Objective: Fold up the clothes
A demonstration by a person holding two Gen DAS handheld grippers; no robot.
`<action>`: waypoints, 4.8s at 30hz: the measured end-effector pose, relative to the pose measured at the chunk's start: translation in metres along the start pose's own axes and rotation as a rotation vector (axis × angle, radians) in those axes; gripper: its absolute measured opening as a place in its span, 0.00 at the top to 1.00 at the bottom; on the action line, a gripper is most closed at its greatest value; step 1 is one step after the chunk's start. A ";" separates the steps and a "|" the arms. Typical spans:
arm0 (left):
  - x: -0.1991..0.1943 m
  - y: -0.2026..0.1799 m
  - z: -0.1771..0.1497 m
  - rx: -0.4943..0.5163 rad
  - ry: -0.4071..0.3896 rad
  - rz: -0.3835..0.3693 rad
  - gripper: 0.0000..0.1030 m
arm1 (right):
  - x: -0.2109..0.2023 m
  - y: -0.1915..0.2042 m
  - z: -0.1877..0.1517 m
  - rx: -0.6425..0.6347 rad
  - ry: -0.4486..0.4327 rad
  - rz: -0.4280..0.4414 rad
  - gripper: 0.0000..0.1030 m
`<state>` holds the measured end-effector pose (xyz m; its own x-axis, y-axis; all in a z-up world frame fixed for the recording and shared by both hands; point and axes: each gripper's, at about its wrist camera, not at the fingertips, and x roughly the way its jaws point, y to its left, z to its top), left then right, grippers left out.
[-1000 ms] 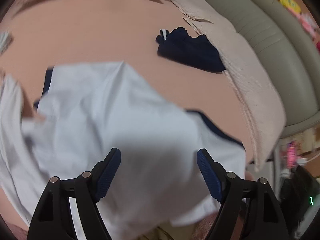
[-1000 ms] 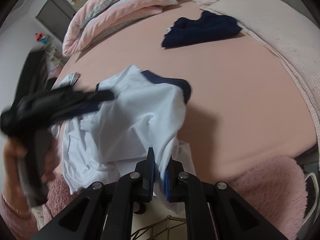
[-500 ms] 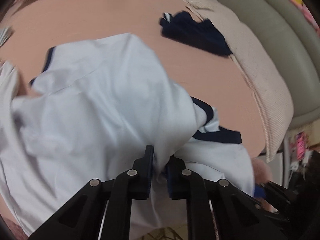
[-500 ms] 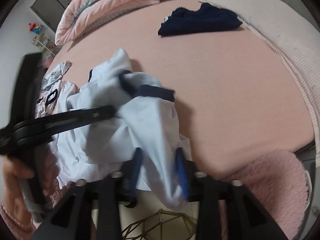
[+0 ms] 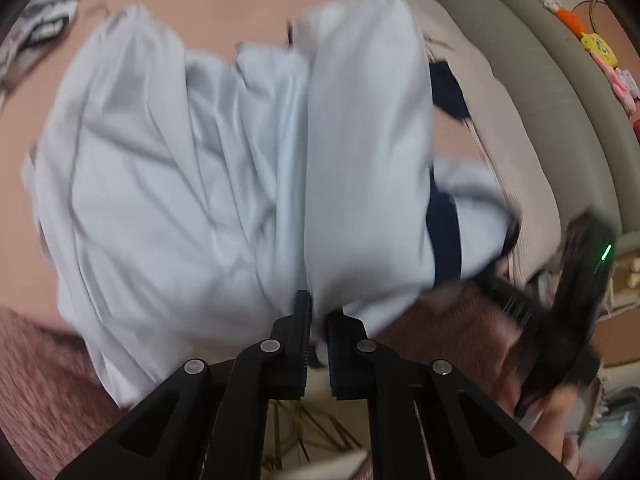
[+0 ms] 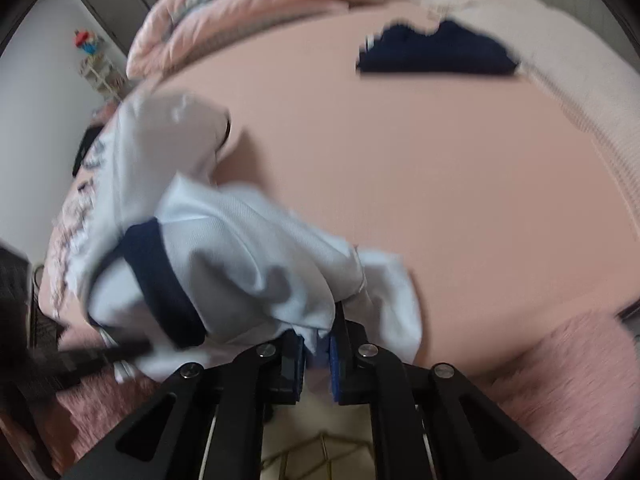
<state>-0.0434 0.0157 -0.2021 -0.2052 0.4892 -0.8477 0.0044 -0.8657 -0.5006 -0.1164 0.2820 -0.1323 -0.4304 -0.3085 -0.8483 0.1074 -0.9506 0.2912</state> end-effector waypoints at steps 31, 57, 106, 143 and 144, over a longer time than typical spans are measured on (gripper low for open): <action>-0.034 0.008 0.040 0.129 -0.198 0.457 0.53 | -0.025 0.035 -0.032 -0.117 0.038 -0.033 0.94; -0.157 -0.066 0.092 0.237 -0.477 0.224 0.94 | -0.108 0.041 0.101 -0.155 -0.237 -0.063 0.96; -0.009 0.086 0.034 -0.309 -0.151 0.146 0.84 | -0.025 -0.059 -0.062 0.595 0.227 0.273 0.53; -0.001 0.121 0.011 -0.486 -0.202 0.076 0.45 | 0.053 -0.021 -0.050 0.461 0.213 0.156 0.82; -0.001 0.115 0.013 -0.444 -0.188 0.093 0.65 | 0.052 -0.020 -0.048 0.447 0.200 0.170 0.86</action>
<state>-0.0556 -0.0854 -0.2564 -0.3567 0.3491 -0.8666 0.4399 -0.7556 -0.4854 -0.0980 0.2831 -0.2033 -0.2560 -0.4992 -0.8278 -0.2515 -0.7925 0.5556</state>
